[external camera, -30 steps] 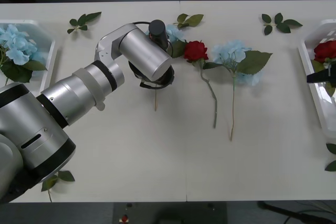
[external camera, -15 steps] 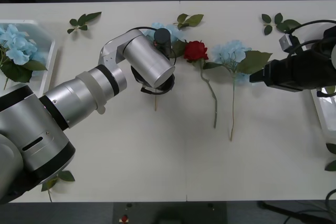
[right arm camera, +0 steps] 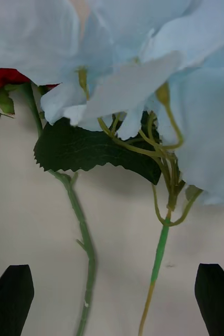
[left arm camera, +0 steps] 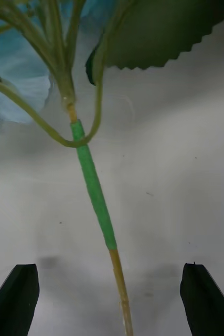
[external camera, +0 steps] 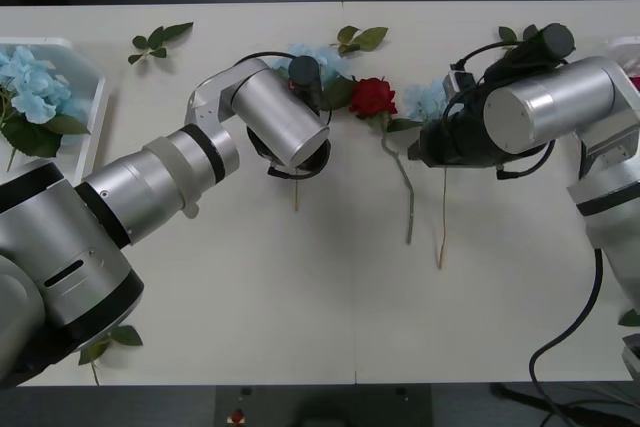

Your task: Put the red flowers into the right box and the blue flowers into the left box

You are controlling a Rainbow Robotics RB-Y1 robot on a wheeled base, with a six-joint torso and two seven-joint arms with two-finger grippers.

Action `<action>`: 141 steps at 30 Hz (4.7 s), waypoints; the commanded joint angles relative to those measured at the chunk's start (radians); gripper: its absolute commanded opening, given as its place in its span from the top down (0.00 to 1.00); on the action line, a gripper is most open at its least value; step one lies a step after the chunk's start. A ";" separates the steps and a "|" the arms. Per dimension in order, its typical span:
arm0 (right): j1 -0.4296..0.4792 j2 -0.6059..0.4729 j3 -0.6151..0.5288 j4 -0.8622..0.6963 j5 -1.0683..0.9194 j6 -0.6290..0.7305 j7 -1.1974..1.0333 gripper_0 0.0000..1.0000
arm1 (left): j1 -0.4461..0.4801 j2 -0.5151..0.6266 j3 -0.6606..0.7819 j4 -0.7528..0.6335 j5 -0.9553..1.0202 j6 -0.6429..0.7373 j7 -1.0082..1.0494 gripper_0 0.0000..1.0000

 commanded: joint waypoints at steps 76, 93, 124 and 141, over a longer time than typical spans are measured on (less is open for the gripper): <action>-0.137 -0.040 -0.213 0.248 -1.250 -0.188 0.792 1.00 | 0.715 0.728 1.186 -0.772 0.453 0.413 -0.743 1.00; -0.137 0.248 -0.130 0.248 -1.386 -0.282 1.086 1.00 | 0.769 0.728 1.062 -0.639 0.294 0.163 -0.728 1.00; -0.185 0.379 0.084 0.248 -1.406 -0.467 1.109 1.00 | 0.681 0.728 0.973 -0.481 0.300 0.064 -0.849 0.00; -0.183 0.366 0.074 0.248 -1.420 -0.469 1.119 1.00 | 0.680 0.728 1.192 -0.510 0.757 0.549 -1.205 0.00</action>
